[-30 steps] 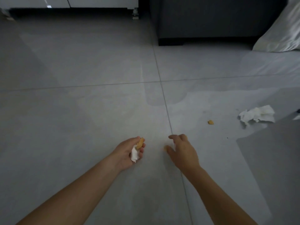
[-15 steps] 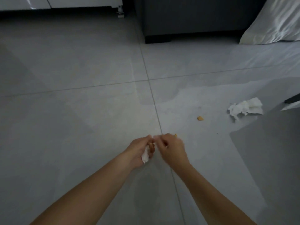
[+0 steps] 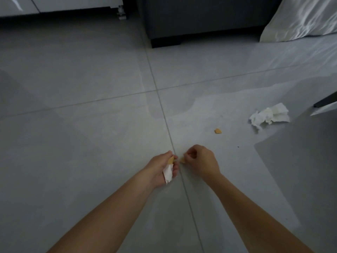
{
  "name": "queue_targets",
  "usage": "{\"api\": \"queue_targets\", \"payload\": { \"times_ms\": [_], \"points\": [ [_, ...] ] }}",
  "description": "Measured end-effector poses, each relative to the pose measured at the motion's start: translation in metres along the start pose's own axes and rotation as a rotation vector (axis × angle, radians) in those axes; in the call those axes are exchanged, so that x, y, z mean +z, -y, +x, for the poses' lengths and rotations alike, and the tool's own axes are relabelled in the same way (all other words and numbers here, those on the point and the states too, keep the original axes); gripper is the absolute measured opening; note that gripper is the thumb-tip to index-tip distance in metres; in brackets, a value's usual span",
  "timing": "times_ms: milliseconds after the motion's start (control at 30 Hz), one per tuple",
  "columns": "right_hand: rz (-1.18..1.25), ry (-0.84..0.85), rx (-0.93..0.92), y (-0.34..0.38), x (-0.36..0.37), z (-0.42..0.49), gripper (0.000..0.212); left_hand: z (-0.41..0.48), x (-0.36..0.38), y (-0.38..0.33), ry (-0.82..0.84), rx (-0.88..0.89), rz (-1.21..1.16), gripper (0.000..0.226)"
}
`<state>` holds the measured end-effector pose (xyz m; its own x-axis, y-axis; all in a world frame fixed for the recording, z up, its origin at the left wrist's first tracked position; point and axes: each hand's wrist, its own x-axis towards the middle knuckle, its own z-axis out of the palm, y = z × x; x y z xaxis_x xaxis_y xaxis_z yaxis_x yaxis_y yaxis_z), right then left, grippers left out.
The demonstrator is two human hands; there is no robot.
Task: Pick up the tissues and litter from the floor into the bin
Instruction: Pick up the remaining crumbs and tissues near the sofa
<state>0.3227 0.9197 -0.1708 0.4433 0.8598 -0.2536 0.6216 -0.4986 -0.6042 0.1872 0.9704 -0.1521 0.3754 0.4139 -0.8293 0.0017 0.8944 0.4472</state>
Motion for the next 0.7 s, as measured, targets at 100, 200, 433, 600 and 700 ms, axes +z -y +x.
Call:
{"api": "queue_targets", "payload": {
  "times_ms": [100,200,433,600,700],
  "points": [
    [0.120,0.006,-0.164,0.015,-0.001,-0.013,0.012,0.005,0.010,-0.001,0.009,0.059,-0.024,0.033],
    [0.026,0.118,-0.320,0.019,0.003,-0.022,0.015,0.011,0.018,0.004,-0.043,0.104,-0.016,0.032],
    [-0.184,0.066,-0.162,-0.021,-0.012,-0.003,0.038,0.016,0.009,0.001,-0.178,0.157,-0.053,0.033],
    [-0.210,0.057,-0.254,-0.016,0.004,-0.005,0.020,0.015,0.021,0.002,-0.192,0.157,-0.028,0.034],
    [-0.153,0.034,-0.273,-0.010,0.005,-0.005,0.039,0.015,0.023,-0.003,-0.265,0.217,-0.060,0.034]
  ]
}}
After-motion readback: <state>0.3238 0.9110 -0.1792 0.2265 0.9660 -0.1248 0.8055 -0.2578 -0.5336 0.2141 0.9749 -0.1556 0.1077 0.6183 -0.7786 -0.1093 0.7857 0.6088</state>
